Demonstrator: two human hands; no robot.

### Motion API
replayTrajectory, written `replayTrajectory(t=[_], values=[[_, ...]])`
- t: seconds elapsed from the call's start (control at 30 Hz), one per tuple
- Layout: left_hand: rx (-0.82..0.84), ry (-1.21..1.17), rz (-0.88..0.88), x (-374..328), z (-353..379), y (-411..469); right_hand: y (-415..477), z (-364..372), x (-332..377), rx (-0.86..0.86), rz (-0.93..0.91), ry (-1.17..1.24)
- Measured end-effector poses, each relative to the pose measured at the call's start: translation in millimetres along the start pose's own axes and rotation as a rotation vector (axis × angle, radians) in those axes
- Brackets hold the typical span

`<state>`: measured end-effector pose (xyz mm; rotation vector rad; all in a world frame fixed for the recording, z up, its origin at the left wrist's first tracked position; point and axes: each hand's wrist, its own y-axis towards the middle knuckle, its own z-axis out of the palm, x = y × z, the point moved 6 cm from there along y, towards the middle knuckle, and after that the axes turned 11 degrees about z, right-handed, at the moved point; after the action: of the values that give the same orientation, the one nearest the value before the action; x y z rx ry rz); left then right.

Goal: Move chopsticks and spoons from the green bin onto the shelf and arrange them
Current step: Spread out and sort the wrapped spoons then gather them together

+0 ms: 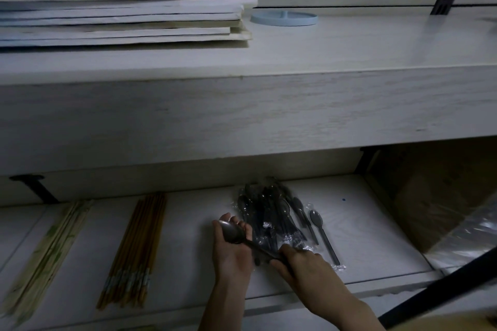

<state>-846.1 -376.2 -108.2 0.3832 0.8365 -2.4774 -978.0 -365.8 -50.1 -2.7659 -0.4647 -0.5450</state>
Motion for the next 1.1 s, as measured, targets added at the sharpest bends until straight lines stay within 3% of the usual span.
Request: replayTrajectory(t=[0.2,0.33,0.8,0.93,1.1], values=[[0.168,0.026,-0.002,-8,5,-10,11,-1,-13,0.196,0.058,0.361],[0.240,0.081,0.058,-11,3,-13,11,-10,-16,0.230,0.112,0.565],[0.188,0.065,0.204,-12,-2,-12,15,-7,-15,0.151,0.217,0.739],[0.109,0.100,0.267,-15,-1,-14,13,-8,-14,0.123,0.103,0.644],[0.072,0.139,0.334,-22,-1,-16,4,-19,-15,-0.203,-0.068,0.271]])
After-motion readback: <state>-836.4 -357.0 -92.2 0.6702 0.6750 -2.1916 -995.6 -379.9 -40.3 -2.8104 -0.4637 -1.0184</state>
